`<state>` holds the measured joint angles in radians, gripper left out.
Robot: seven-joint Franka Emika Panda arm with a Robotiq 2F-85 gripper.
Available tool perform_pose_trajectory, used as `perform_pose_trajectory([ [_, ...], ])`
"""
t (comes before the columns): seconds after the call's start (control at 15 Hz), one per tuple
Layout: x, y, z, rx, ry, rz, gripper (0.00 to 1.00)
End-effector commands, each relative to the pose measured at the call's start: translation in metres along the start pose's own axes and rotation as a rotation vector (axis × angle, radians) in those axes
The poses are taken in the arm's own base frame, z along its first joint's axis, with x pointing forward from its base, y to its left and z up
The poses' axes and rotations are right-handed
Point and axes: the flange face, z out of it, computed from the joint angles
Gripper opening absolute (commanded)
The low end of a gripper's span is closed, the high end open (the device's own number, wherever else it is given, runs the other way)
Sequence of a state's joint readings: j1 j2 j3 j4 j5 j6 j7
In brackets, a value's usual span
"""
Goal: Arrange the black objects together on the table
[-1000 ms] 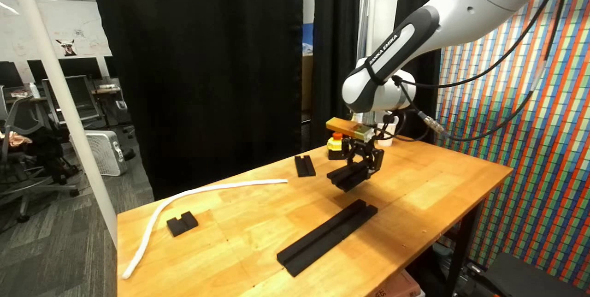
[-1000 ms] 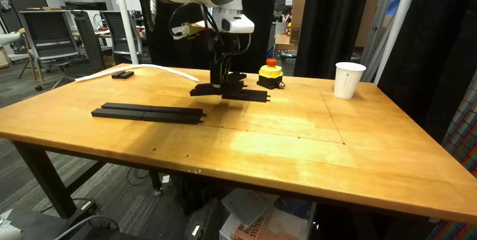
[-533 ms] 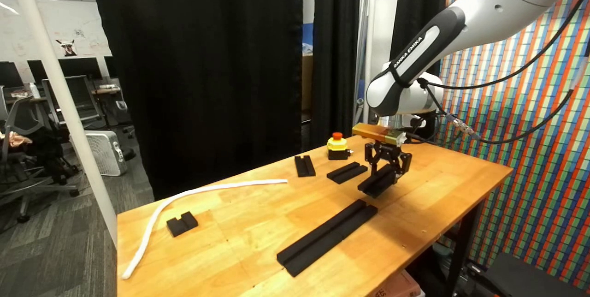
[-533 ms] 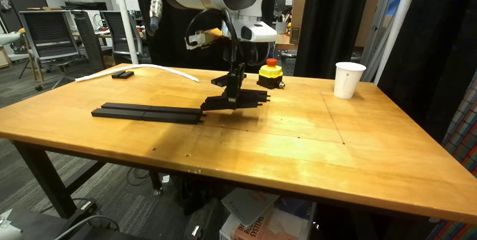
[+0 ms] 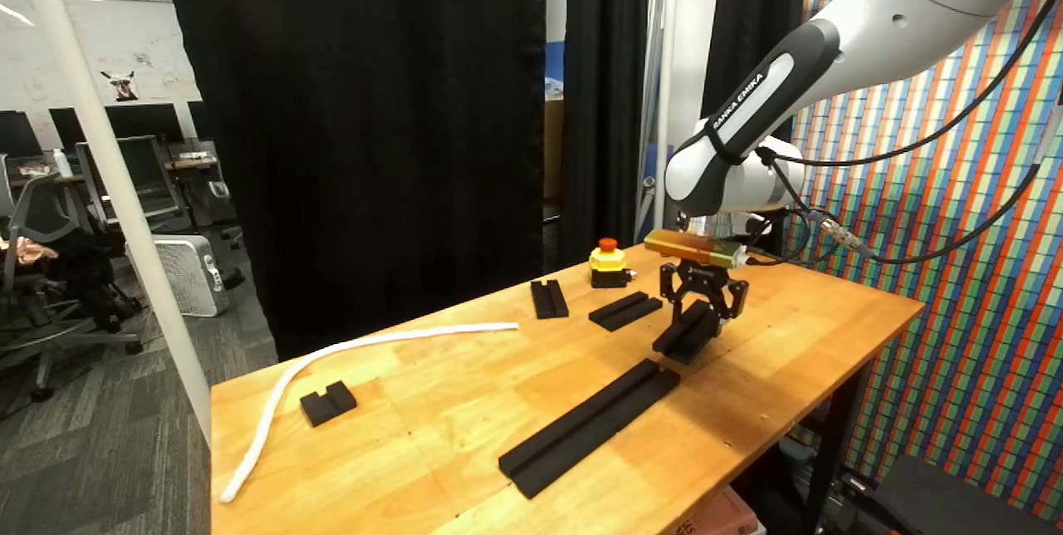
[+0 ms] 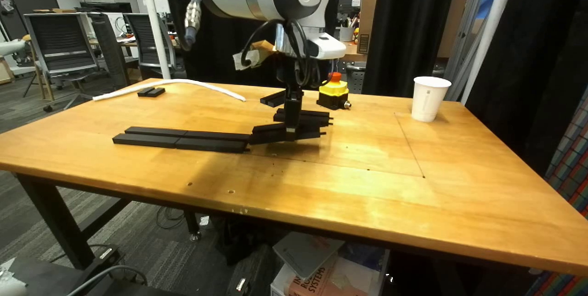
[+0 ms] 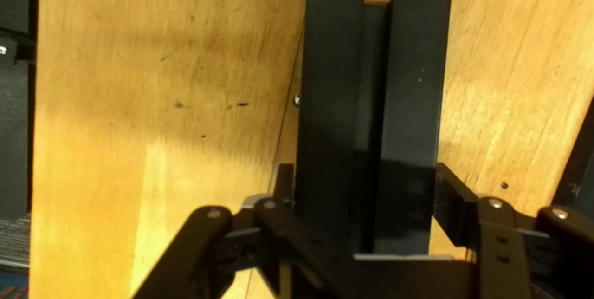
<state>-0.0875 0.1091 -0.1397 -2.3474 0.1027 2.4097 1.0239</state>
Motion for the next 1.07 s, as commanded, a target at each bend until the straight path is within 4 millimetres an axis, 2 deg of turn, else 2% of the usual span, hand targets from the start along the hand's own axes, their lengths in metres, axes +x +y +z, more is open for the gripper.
perform_pose_trajectory([
  [0.0,-0.009,-0.006,-0.001,0.049,0.001,-0.033,0.47],
  [0.47,-0.016,0.004,0.019,0.063,-0.026,0.007,0.47],
  [1.0,-0.013,0.019,0.023,0.07,-0.017,0.039,0.47],
])
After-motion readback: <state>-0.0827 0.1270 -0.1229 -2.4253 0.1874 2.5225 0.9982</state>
